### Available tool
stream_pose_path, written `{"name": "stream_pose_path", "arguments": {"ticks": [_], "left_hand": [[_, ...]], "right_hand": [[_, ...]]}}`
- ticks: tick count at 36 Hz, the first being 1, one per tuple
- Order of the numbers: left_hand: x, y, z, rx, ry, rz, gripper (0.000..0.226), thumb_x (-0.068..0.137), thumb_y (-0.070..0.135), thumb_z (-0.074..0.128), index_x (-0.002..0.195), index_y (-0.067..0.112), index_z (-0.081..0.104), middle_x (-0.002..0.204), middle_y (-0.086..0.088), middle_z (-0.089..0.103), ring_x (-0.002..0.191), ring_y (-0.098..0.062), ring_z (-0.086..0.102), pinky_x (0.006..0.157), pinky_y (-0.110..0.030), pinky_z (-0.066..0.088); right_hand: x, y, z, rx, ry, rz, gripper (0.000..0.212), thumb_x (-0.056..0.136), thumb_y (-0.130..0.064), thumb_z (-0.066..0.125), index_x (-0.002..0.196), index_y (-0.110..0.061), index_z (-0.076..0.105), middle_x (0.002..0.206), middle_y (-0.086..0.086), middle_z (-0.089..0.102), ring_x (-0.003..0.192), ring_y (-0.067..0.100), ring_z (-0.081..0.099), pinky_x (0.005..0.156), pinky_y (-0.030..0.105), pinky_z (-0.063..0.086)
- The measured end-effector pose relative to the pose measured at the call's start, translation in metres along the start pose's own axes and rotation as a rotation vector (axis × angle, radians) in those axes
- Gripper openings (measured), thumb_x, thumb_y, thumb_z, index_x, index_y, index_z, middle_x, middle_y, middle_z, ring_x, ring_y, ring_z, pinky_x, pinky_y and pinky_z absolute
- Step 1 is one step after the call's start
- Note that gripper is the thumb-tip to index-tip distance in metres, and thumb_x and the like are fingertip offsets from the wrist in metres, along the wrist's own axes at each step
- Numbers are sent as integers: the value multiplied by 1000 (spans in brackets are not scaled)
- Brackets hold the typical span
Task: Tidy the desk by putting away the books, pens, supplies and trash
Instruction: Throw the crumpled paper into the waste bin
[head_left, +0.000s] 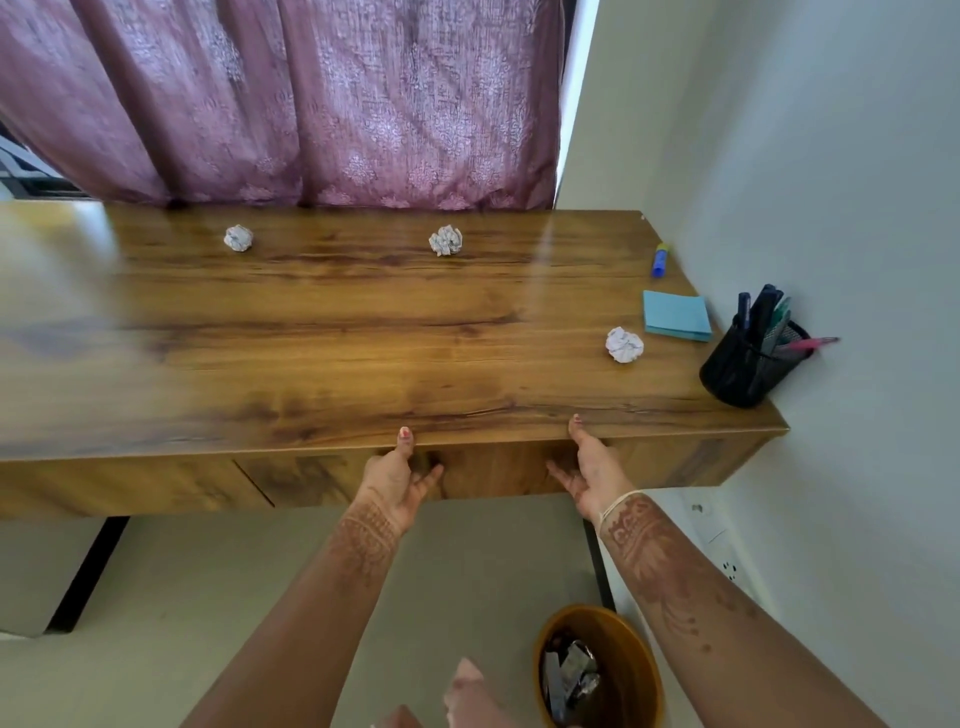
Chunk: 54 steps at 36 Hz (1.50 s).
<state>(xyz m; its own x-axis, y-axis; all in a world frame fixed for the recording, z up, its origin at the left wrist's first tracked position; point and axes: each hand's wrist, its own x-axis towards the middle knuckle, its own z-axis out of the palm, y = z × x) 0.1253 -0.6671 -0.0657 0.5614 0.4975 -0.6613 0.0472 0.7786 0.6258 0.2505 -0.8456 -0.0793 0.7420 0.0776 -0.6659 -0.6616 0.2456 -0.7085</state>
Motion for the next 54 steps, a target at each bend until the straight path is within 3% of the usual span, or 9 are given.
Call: {"name": "stream_pose_path", "arguments": {"ticks": [5,11,15,20,25,29,39,48,54], "left_hand": [[0,-1,-2,9,-18,11,42,99,18,52,135,0,42,140,-18,48,119,-34,53,93,-46,50],[-12,-2,-1,19,-28,60,33,100,16,50,128,2,40,135,-16,46,123,-36,50,104,-52,44],[-29,-19,-15,145,-33,138,50,100,18,50,140,-1,26,140,-15,43,126,-33,51,111,-46,39],[-47,-17,-32,276,-132,180,71,99,26,53,154,9,11,147,-16,42,124,-31,54,110,-44,39],[-82,1,-32,392,-219,262,55,97,18,59,145,13,33,133,-13,56,118,-24,59,92,-32,50],[-112,8,-49,457,-196,325,31,97,16,57,127,15,50,122,-7,66,100,-19,64,75,-27,51],[-155,44,-131,381,37,411,16,98,8,51,111,11,58,92,0,71,71,-12,62,59,-23,44],[-132,110,-187,187,135,457,18,98,8,51,114,4,59,103,-11,72,76,-19,64,70,-32,50],[-96,181,-234,165,179,491,19,94,11,60,112,9,63,103,-9,72,77,-16,64,61,-26,48]], "right_hand": [[0,-1,-2,-28,-14,4,45,87,-32,69,117,-13,42,115,6,42,107,24,45,88,44,56],[-9,-8,-6,-45,-89,43,57,89,-31,67,136,-13,41,146,14,33,134,34,38,94,48,52],[-22,-8,-29,-170,-195,57,49,89,-27,67,131,-15,46,140,9,45,112,31,60,98,45,50],[-45,4,-52,-337,-249,21,22,89,-30,67,104,-17,58,122,9,64,105,23,64,94,39,52],[-82,15,-44,-340,-278,-60,15,96,-26,57,107,-16,60,113,5,67,103,21,64,96,37,49],[-108,27,-29,-347,-360,-84,10,95,-24,58,100,-16,61,104,6,71,96,21,66,78,32,50],[-153,81,27,-426,-509,-47,16,93,-19,60,105,-9,66,94,9,73,80,20,66,64,29,47],[-177,100,131,-508,-621,-103,18,95,-15,57,109,-7,64,92,10,73,75,18,66,58,26,48],[-186,128,234,-491,-677,-112,18,94,-15,57,110,-8,63,94,8,71,75,15,63,60,25,45]]}}
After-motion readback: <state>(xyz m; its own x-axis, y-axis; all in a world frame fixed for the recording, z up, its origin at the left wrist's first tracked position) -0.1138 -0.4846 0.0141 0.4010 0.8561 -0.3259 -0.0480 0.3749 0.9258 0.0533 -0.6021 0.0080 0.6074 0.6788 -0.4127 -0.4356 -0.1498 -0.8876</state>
